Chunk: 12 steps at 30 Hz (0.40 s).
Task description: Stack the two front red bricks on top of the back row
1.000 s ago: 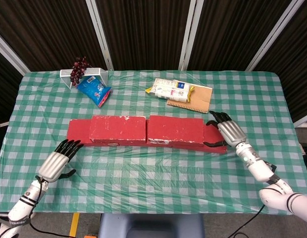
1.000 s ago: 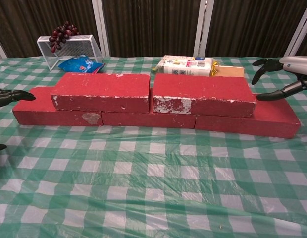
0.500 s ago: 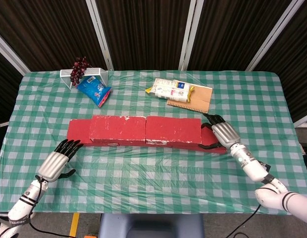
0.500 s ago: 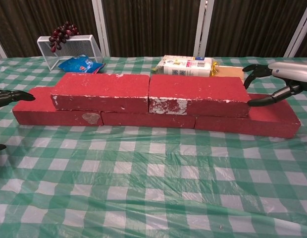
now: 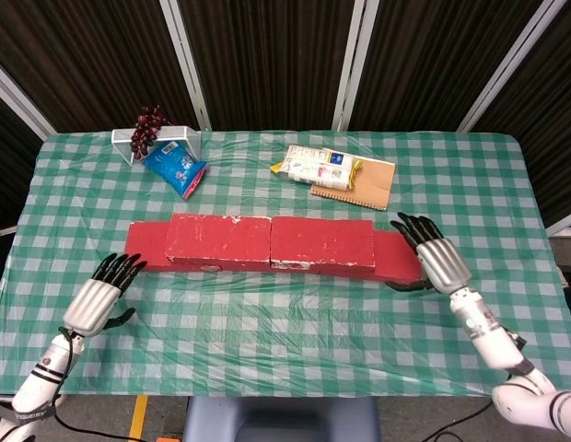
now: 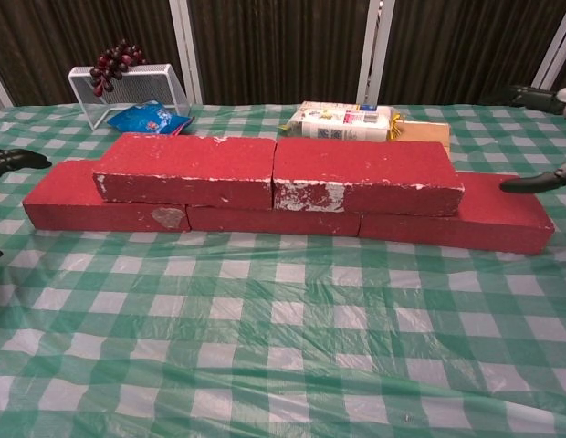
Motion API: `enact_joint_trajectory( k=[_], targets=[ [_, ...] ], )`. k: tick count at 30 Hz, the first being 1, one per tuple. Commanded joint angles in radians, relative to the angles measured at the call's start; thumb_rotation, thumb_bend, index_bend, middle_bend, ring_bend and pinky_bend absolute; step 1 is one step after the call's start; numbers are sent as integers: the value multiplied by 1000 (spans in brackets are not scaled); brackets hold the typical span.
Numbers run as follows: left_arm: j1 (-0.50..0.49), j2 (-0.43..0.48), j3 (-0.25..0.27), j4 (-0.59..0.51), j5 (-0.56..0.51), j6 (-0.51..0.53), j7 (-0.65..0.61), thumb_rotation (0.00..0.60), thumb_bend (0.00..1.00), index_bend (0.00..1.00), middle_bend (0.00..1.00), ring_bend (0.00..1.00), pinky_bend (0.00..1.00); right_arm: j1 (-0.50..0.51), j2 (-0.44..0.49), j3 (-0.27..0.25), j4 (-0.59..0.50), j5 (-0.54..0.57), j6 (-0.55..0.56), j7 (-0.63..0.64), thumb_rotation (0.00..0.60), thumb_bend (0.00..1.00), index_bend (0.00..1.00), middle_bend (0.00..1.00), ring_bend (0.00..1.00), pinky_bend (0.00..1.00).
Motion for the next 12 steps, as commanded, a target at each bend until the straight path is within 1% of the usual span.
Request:
enact_joint_trajectory(
  k=[1, 2, 3, 4, 6, 8, 12],
  targets=[
    [37, 8, -39, -35, -30, 76, 97, 600, 292, 0, 0, 0, 62, -223, 24, -72, -132, -65, 307, -236, 456, 193, 0, 0, 0, 0],
    [46, 12, -46, -44, -34, 95, 120, 600, 292, 0, 0, 0, 62, -248, 21, -77, -140, -64, 336, -264, 456, 190, 0, 0, 0, 0],
    [56, 18, -52, -58, -35, 119, 144, 600, 291, 0, 0, 0, 62, -264, 32, -89, -153, -70, 346, -317, 457, 190, 0, 0, 0, 0],
    [62, 23, -56, -68, -34, 135, 155, 600, 291, 0, 0, 0, 61, -272, 42, -93, -167, -78, 355, -339, 459, 190, 0, 0, 0, 0],
    [73, 35, -59, -90, -32, 156, 169, 600, 292, 0, 0, 0, 61, -288, 51, -82, -194, -75, 377, -361, 464, 189, 0, 0, 0, 0],
    [79, 47, -58, -114, -37, 153, 172, 600, 291, 0, 0, 0, 61, -298, 57, -72, -210, -60, 378, -382, 466, 190, 0, 0, 0, 0],
    [79, 73, -48, -159, -50, 111, 173, 600, 291, 0, 0, 0, 61, -303, 73, -63, -238, -36, 348, -402, 468, 190, 0, 0, 0, 0]
  ],
)
